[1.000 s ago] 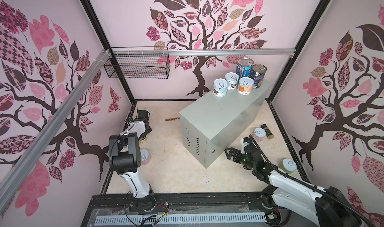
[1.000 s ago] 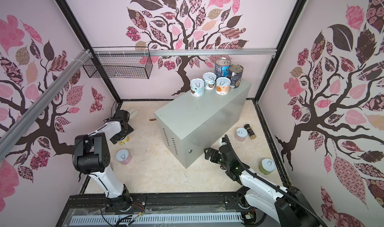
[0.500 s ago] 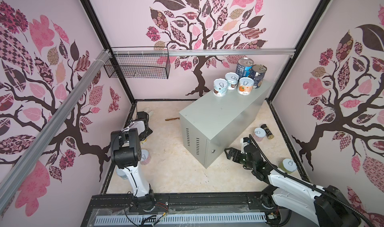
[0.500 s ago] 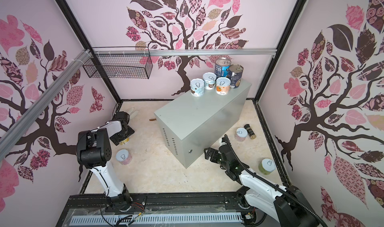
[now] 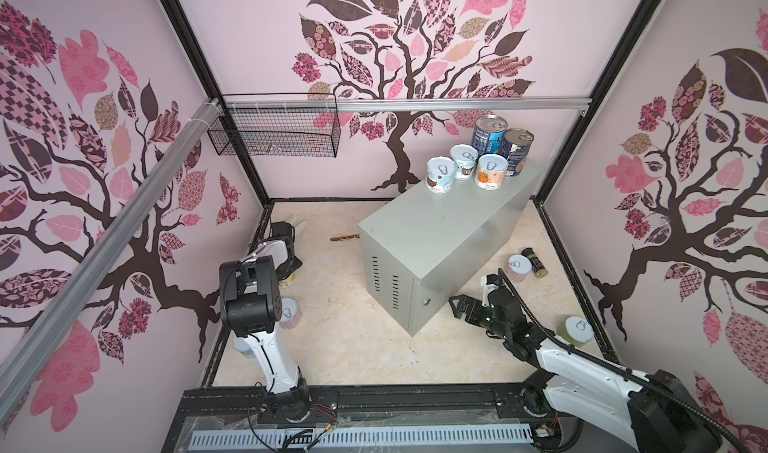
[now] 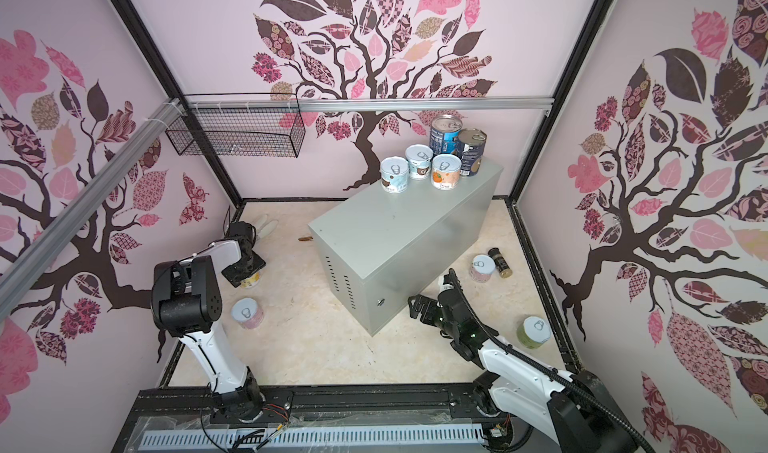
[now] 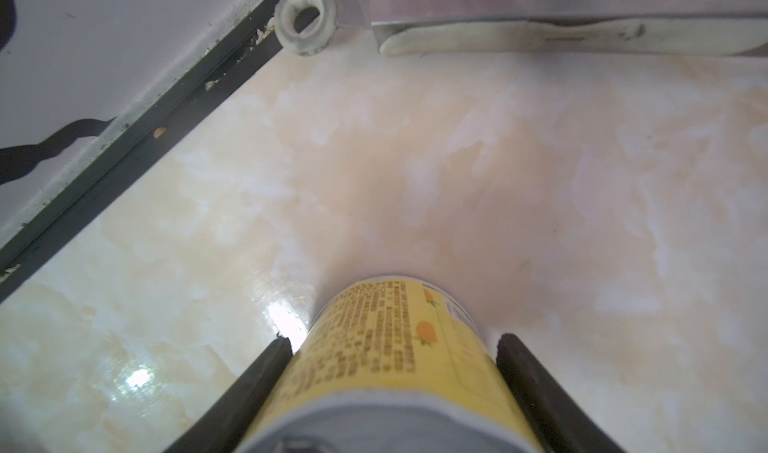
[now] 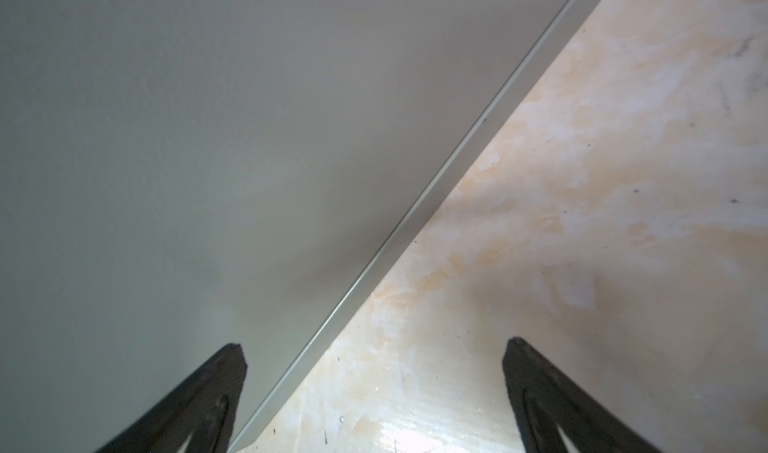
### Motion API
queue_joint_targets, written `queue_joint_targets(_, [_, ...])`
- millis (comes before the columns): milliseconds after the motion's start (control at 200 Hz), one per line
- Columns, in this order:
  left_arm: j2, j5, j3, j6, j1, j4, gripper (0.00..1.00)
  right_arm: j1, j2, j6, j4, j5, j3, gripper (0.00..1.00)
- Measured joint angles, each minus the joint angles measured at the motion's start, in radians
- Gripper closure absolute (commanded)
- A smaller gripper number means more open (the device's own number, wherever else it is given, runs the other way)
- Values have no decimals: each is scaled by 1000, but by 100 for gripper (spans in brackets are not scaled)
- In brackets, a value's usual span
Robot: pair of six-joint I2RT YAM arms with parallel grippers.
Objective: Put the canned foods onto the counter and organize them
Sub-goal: 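Grasp the yellow-labelled floor can with the left gripper, then lift the yellow-labelled can and carry it up toward the cabinet top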
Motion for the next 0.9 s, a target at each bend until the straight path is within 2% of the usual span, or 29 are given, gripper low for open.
queue_joint_targets(205, [-1,19,0,11,0,0,42,-1,-8,-3,-7,0,0,0])
queue_joint_targets(465, [-33,30,0,51,-19,-31,41,-1,-26,-13,-18,0,0,0])
queue_joint_targets(730, [-124,72,24,137,-70,-79,40,-1,-76,-34,-75,5,2,0])
queue_joint_targets(900, [-205,93,32,185,-133,-84,40,-1,-115,-41,-114,12,8,0])
